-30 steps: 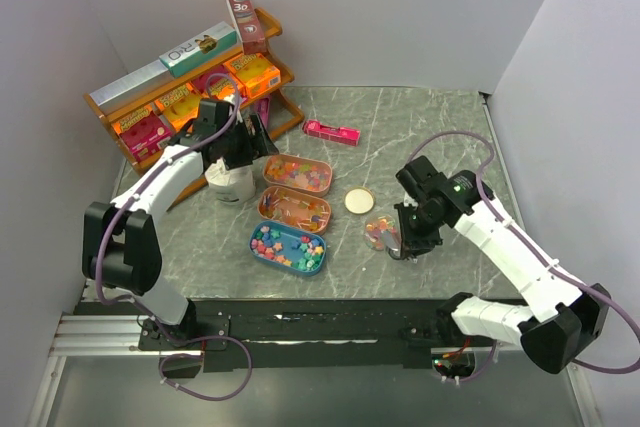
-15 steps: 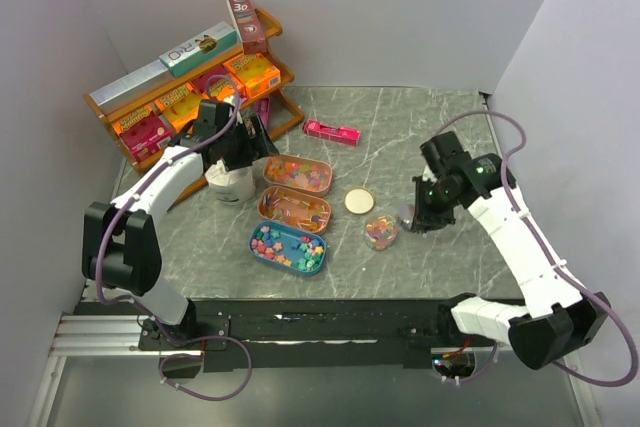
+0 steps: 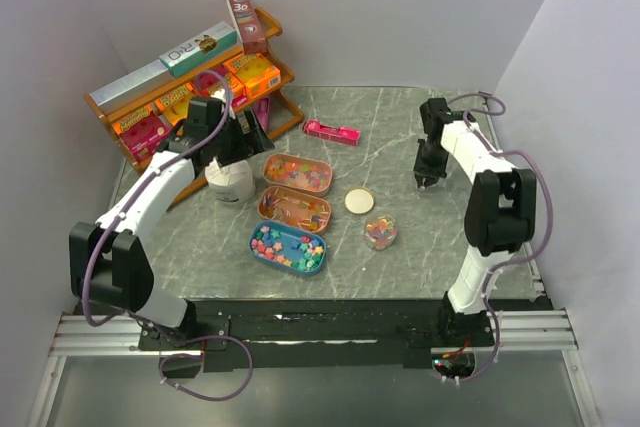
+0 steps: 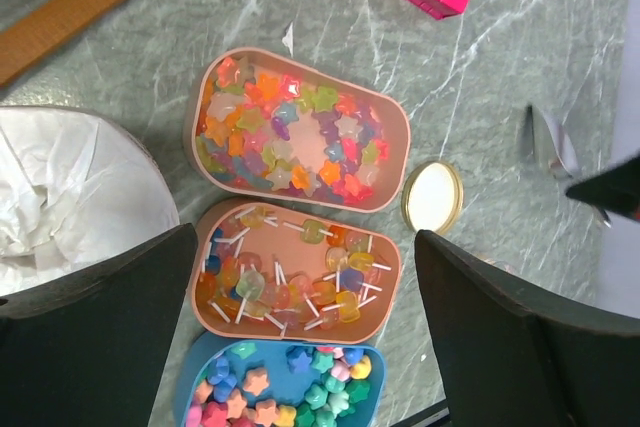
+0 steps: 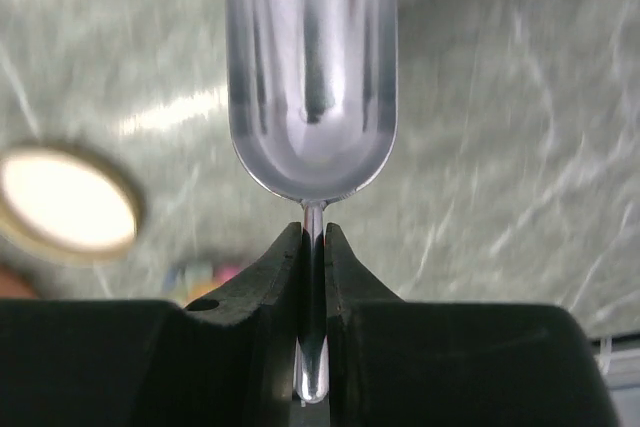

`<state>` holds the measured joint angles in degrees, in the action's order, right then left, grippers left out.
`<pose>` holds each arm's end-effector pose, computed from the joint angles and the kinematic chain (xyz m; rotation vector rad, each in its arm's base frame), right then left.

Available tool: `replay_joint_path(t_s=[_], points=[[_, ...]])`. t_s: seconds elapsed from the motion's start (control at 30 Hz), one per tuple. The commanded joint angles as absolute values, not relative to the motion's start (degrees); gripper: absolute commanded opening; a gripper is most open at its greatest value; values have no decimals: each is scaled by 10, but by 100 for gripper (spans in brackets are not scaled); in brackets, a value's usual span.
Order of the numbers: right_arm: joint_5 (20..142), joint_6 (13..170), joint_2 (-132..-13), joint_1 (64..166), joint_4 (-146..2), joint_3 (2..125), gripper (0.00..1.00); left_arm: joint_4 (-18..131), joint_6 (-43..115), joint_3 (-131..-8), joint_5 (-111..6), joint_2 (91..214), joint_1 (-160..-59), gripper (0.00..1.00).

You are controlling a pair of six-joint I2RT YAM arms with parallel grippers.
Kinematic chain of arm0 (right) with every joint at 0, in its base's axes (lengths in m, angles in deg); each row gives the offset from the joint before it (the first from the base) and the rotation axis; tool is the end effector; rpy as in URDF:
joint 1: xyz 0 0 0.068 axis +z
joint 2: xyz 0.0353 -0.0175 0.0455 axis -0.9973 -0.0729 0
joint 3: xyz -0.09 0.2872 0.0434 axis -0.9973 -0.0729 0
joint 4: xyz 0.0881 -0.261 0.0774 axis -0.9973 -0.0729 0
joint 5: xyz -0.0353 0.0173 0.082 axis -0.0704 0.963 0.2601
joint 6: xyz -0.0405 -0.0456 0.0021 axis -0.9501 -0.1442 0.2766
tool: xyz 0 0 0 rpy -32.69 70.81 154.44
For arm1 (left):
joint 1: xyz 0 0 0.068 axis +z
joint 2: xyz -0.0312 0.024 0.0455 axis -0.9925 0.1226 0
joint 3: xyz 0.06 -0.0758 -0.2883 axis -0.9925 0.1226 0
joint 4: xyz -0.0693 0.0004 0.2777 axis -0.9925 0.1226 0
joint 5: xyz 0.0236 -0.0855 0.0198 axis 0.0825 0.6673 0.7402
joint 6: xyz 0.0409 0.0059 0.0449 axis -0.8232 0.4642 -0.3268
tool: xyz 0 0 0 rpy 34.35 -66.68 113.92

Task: Pack the candies
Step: Place the spatula at the center of the board, then pick up the bottle lid at the center of the board.

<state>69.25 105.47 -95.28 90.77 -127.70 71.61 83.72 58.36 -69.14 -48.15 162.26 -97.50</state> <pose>0.3924 0.0307 0.2488 0.4046 2.8667 -0.0252 0.3521 -0.1018 0.3270 -0.2627 2.3139 -0.6888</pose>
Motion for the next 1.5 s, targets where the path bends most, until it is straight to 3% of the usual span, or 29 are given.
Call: replay_joint_path(t_s=[0.0,0.1,0.17,0.2,0.3,0.47,0.57,0.67,0.7,0.73,0.77,0.87,1.03,1.13,1.17,1.27,1.47], points=[[663,1036,-988,906,-1255,772,0,836,576,-711,-492,1588,-974,97],[671,1033,-1020,904,-1253,777,4,837,588,-710,-505,1586,-973,96],[679,1032,-1032,903,-1247,775,15,805,604,-696,-503,1569,-972,97],[683,1033,-1035,902,-1246,773,27,791,611,-679,-499,1563,-970,96],[699,1030,-1036,900,-1238,773,39,750,635,-660,-472,1544,-960,96],[701,1016,-1022,902,-1221,765,43,728,615,-665,-417,1531,-953,96],[695,1002,-992,910,-1198,755,52,717,607,-651,-412,1515,-953,96],[705,965,-965,930,-1170,753,66,715,612,-649,-402,1515,-953,96],[711,958,-958,948,-1164,754,86,710,615,-649,-399,1516,-953,96],[709,955,-957,957,-1158,757,98,708,631,-649,-400,1517,-953,97],[709,946,-957,965,-1156,758,99,704,645,-647,-405,1517,-953,96],[718,948,-957,996,-1142,761,99,673,699,-626,-431,1506,-950,96],[775,946,-939,1033,-1090,722,96,654,727,-622,-369,1512,-944,97],[805,952,-955,1037,-1086,714,82,669,706,-650,-298,1539,-941,96],[808,958,-963,1037,-1093,718,70,652,708,-644,-291,1542,-941,96],[822,961,-998,1038,-1111,725,53,631,722,-628,-300,1539,-942,96],[825,975,-1013,1039,-1105,714,46,691,687,-666,-330,1574,-965,96]])
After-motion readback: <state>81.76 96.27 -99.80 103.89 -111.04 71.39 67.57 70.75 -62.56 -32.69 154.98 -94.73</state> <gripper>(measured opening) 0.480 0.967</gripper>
